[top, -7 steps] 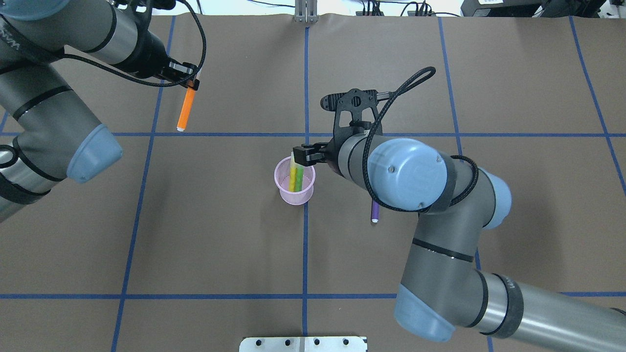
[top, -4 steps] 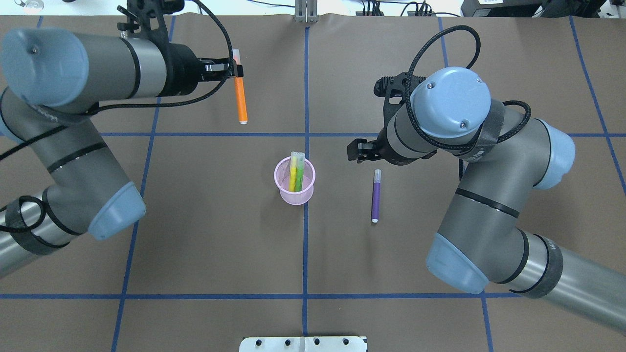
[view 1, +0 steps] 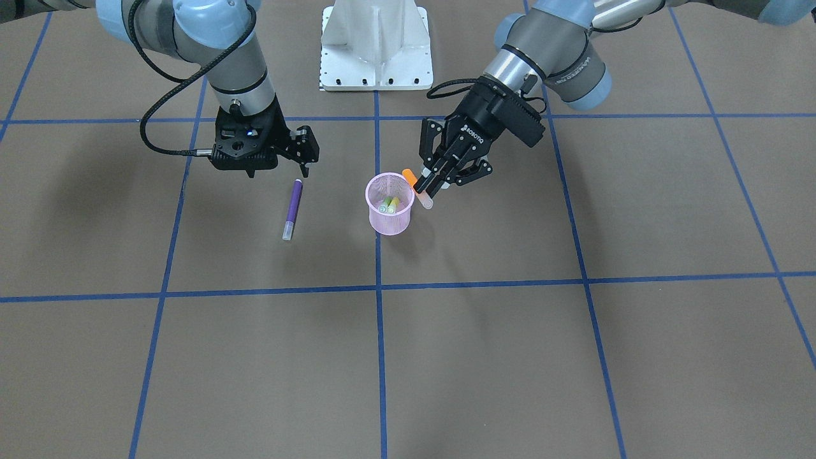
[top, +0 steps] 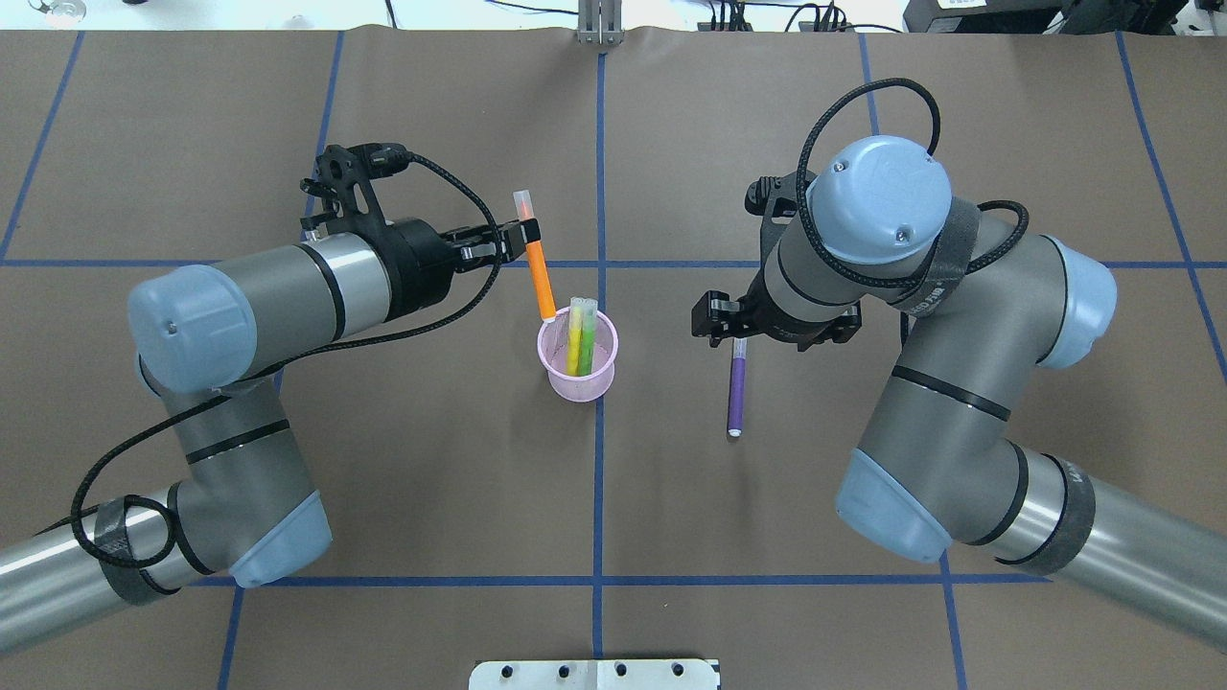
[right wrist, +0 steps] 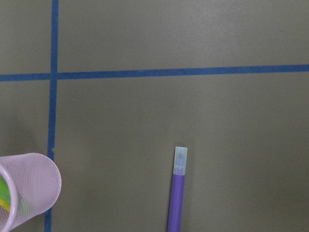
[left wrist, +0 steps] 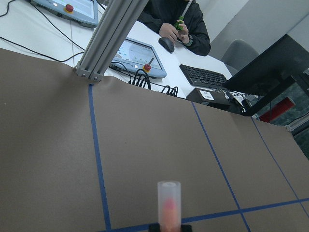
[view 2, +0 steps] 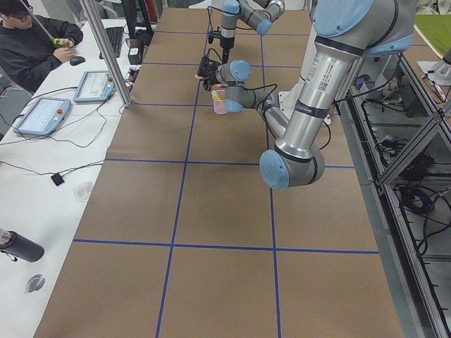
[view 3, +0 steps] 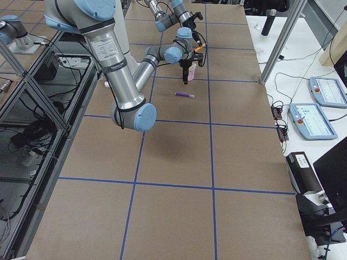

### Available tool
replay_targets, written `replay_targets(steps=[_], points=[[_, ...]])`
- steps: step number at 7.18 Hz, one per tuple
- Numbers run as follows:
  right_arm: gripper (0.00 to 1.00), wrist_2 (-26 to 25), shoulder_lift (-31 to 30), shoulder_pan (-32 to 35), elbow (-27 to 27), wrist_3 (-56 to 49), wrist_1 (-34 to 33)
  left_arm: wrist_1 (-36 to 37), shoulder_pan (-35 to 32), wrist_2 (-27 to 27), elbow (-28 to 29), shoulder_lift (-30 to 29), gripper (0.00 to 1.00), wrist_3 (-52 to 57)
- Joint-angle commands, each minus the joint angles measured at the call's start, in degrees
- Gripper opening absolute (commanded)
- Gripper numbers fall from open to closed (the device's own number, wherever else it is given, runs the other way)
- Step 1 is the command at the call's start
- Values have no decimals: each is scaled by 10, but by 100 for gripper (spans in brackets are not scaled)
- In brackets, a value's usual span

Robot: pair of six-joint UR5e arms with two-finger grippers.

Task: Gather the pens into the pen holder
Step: 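Lower orange marker into cup with left gripper while right moves over purple marker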

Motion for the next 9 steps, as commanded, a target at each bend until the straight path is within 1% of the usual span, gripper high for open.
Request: replay_targets(steps=[1, 2, 3, 6, 9], points=[[100, 12, 0, -1, -11, 1, 1, -15, 16, 14, 37, -20, 0, 3], [100, 12, -1, -1, -13, 1, 1, -16, 16, 14, 48, -23, 0, 3], [100, 11, -3, -1, -14, 1, 6, -33, 16, 14, 57, -25, 0, 3], [100, 11, -3, -3, -15, 2, 7, -57, 17, 14, 103, -27, 0, 3], [100, 11, -2, -2, -14, 1, 8, -57, 43, 15, 105, -26, 0, 3]])
